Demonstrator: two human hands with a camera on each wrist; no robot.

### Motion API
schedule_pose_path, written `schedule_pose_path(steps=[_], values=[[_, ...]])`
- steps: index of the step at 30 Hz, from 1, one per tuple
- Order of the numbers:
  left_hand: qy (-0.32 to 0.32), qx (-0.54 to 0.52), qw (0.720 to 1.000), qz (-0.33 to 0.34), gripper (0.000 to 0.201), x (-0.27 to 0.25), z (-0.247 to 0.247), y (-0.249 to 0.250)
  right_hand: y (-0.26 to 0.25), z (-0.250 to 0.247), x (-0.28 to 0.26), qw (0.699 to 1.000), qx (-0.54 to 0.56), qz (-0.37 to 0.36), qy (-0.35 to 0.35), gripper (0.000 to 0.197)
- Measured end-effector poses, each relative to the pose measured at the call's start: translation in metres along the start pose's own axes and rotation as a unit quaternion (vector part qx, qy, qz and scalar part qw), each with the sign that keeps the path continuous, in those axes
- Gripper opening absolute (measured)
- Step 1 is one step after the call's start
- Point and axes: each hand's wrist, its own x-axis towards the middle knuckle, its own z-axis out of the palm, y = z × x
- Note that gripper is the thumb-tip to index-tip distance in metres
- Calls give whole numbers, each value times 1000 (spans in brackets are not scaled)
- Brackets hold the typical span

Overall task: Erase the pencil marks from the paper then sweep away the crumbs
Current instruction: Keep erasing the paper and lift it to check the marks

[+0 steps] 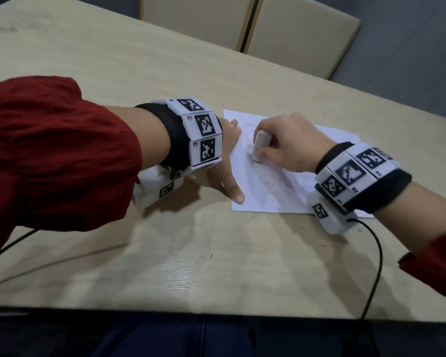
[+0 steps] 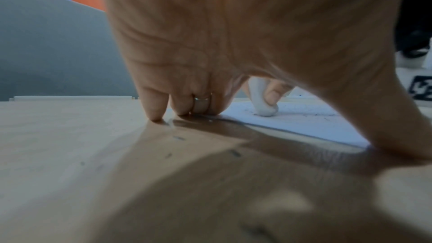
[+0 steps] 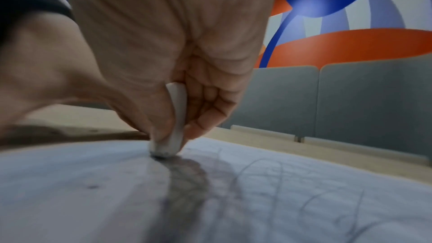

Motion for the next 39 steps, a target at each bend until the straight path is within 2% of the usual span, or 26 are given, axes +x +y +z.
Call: schedule_pose_path(steps=[2, 4, 6, 8, 12, 14, 16, 19, 22, 25, 27, 28, 29, 31, 32, 35, 39], values=[[-2, -4, 1000, -1, 147, 2, 1, -1, -5, 3, -11, 1000, 2, -22, 1, 5], [-4, -3, 1000, 1, 157, 2, 2, -1, -15, 10, -35, 998, 7, -59, -33, 3], [-2, -3, 1000, 3, 158, 1, 2, -1, -20, 12, -48, 994, 13, -77, -74, 6], [-1, -5, 1000, -2, 152, 0, 2, -1, -19, 7, -36, 996, -5, -68, -63, 7], [-7, 6, 1000, -5, 155, -1, -1, 1, -14, 5, -21, 998, 4, -54, -21, 6], [-3, 10, 1000, -9, 148, -4, 0, 2, -16, 9, -42, 998, 17, -58, -30, 6], [3, 8, 1000, -12, 146, -4, 2, 2, -20, 9, -62, 995, 30, -69, -70, 8], [5, 13, 1000, -3, 143, -1, 2, 1, -22, 4, -51, 995, 20, -66, -66, 7], [8, 16, 1000, 12, 130, -3, -3, 1, -23, 5, -32, 997, 31, -64, -28, 5], [16, -3, 1000, -5, 129, 0, -2, 0, -21, 9, -53, 997, 52, -58, -29, 3], [33, -83, 996, -27, 96, 9, 0, -4, -20, 8, -73, 994, 71, -45, -67, 7], [33, -91, 995, -30, 86, 12, -1, -5, -20, 6, -78, 993, 72, -43, -84, 8], [32, -77, 996, -36, 97, 12, -1, -7, -20, 5, -79, 993, 65, -44, -92, 8], [-5, 12, 1000, -15, 134, 4, -3, -4, -20, 2, -72, 994, 63, -49, -72, 7], [-9, 31, 999, -10, 136, 0, -6, -3, -19, 0, -66, 995, 78, -42, -49, 7], [-17, 7, 1000, -15, 120, 1, -12, -2, -15, -1, -44, 994, 110, -14, 8, 9], [-15, 28, 999, -11, 115, 8, -9, -2, -15, 9, -29, 997, 82, -13, 0, 8]])
